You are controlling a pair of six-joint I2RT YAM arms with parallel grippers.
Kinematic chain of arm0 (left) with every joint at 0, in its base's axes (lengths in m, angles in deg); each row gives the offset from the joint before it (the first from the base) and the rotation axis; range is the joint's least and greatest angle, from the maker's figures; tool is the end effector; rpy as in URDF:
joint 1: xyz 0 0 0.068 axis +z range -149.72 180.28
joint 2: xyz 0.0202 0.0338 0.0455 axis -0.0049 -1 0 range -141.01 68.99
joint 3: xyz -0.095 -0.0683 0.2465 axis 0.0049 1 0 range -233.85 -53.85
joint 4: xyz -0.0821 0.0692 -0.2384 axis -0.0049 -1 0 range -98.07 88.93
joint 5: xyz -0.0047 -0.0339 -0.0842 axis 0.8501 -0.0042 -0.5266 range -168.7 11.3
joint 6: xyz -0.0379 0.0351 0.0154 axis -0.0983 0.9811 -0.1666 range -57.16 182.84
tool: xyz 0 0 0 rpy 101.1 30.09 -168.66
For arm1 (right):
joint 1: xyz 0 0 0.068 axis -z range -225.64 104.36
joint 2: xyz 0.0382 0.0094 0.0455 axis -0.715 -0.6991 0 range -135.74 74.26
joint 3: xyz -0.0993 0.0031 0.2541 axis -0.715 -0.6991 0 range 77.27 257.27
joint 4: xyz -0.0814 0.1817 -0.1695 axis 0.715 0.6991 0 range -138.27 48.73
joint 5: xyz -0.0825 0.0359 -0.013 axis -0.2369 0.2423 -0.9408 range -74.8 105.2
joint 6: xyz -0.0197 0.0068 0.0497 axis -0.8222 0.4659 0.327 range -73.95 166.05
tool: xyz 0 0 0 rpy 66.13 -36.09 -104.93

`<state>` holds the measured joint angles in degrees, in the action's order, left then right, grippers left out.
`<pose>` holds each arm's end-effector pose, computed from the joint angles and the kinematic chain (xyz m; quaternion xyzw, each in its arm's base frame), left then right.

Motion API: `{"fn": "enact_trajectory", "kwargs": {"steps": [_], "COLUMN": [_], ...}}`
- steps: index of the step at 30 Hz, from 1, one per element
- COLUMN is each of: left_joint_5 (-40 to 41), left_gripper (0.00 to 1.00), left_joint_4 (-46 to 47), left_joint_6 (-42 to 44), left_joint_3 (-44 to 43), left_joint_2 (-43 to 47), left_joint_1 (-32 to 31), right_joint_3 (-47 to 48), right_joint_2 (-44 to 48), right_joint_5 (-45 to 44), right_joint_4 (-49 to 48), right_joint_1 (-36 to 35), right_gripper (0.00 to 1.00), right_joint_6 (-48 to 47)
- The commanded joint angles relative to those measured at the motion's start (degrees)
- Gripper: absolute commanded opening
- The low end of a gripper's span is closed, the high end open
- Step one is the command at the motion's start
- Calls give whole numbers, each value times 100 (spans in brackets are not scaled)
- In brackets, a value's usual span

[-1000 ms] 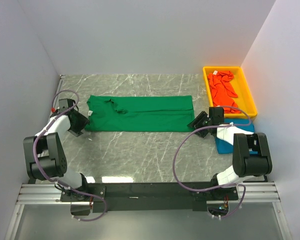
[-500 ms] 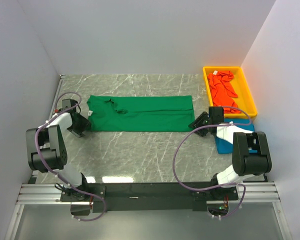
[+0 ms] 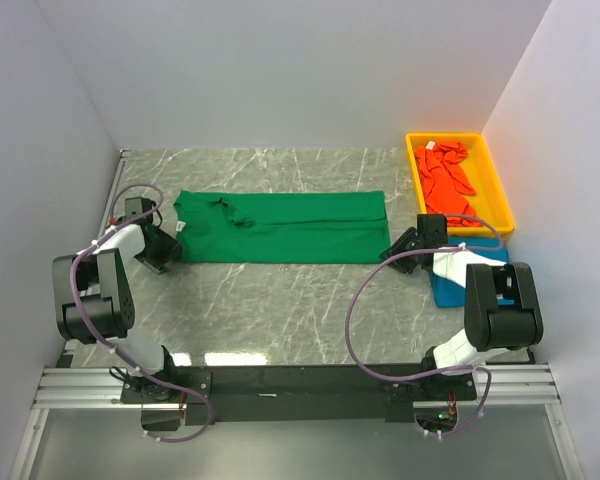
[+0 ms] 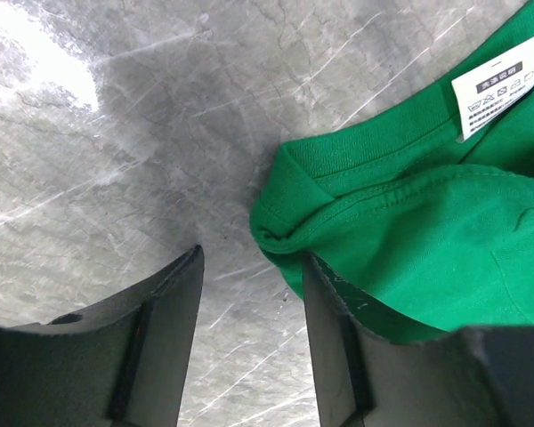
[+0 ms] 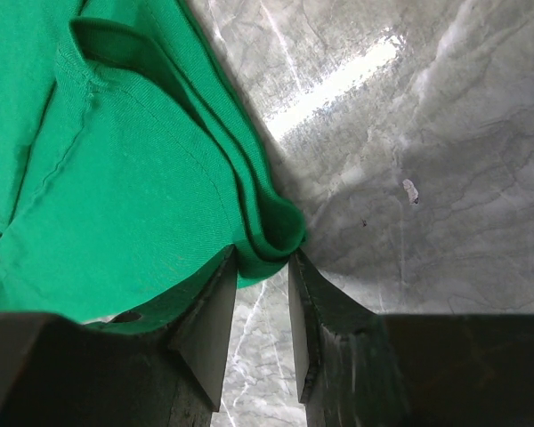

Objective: Fold and stack the t-shirts
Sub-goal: Fold the tshirt

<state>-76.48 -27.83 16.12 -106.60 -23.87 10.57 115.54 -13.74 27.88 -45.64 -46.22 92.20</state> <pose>0.2972 0.0554 0.1645 -0.4709 0.8589 -0.0446 0.1963 0.2812 0.0106 0.1430 0.3316 0.8811 0.2231 0.2528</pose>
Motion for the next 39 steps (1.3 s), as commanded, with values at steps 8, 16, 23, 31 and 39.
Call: {"fn": "enact_trajectory", "kwargs": {"steps": [8,16,23,31,39], "left_joint_5": [129,244,279,42,-46], "left_gripper": [53,35,5,2,6], "left_joint_4": [5,-48,-180,-303,-452], "left_joint_6": [-136,-145,-74,49,14], "left_joint_3": [-394,-447,-280,106,722], "left_joint_2": [-153,-356,-57,294,821], "left_joint_1": [-27,-35,158,667,861], "right_joint_3": [111,120,111,59,-73], "right_joint_2": [-67,-50,38,214,406], "right_joint_5": [-135,-152,-196,-249,-135], "right_joint_4": [150,194,343,589,984], "right_joint_1": [32,32,216,383,401], "right_gripper": [37,37,20,12,13], "right_joint_6": [-98,-133,-255,-493,-791]}}
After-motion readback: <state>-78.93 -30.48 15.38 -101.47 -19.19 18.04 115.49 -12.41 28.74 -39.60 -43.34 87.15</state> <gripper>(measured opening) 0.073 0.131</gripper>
